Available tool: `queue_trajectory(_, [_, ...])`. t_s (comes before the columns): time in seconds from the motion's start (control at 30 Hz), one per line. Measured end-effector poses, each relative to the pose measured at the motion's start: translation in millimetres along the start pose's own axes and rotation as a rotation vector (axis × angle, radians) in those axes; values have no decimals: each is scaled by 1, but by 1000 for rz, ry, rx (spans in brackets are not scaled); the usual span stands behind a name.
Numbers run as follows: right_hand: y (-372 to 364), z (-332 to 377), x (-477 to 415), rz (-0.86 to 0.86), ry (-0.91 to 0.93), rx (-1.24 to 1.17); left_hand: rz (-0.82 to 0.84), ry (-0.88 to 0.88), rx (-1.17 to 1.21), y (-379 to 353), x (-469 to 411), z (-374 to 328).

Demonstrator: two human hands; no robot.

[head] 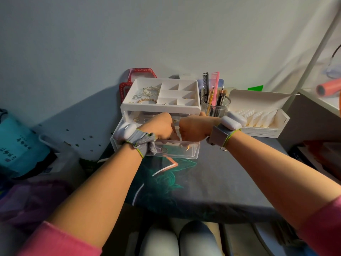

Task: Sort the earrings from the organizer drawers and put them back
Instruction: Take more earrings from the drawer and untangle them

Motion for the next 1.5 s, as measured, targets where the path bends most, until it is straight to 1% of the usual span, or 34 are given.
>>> queue_trajectory(0.07, [0,-2,0,-25,-4,-33,-3,-22,77,0,-2,1])
queue_trajectory(0.17, [2,-5,-2,-109,-24,-129,-3,-35,308,5,1,2])
queue_trajectory(0.33, [7,-11,-3,-201,-82,-306,-1,-10,531,7,6,7])
queue_trajectory(0.4, [9,-14,-3,-252,-108,-353,-18,-14,601,9,4,9])
queue_trajectory(0.5, [12,-19,-2,-328,-96,-478,-57,-29,727,14,5,9])
queue_trajectory(0.63, [21,-31,4,-482,-113,-613,-135,-53,884,23,9,6])
queue_trajectory(0.67, [22,-34,6,-519,-107,-677,-156,-59,918,24,10,5])
queue_trajectory(0.73, [22,-39,12,-579,-86,-878,-192,-77,988,27,11,3])
queue_trajectory(0.8, [21,-44,19,-606,-84,-1060,-228,-90,1051,29,11,0])
queue_trajectory(1.03, [16,-59,41,-665,-65,-1403,-297,-156,1134,25,14,-14])
queue_trajectory(1.13, [11,-69,51,-677,-63,-1477,-300,-196,1173,23,16,-27])
queue_trajectory(1.23, [10,-75,61,-725,-64,-1545,-297,-222,1211,20,16,-36])
queue_trajectory(1.37, [7,-81,80,-765,-50,-1646,-291,-246,1188,14,16,-55])
queue_trajectory(1.5, [-3,-94,94,-795,-69,-1663,-288,-260,1179,6,17,-77])
Point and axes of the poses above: each hand's wrist, its own x-axis away from the middle knuckle, its own y-axis out of the back of the hand, z = x × y, the point moved 6 cm from there along -x, towards the middle knuckle, and after that the axes turned 3 degrees about z, right-handed, at the moved point
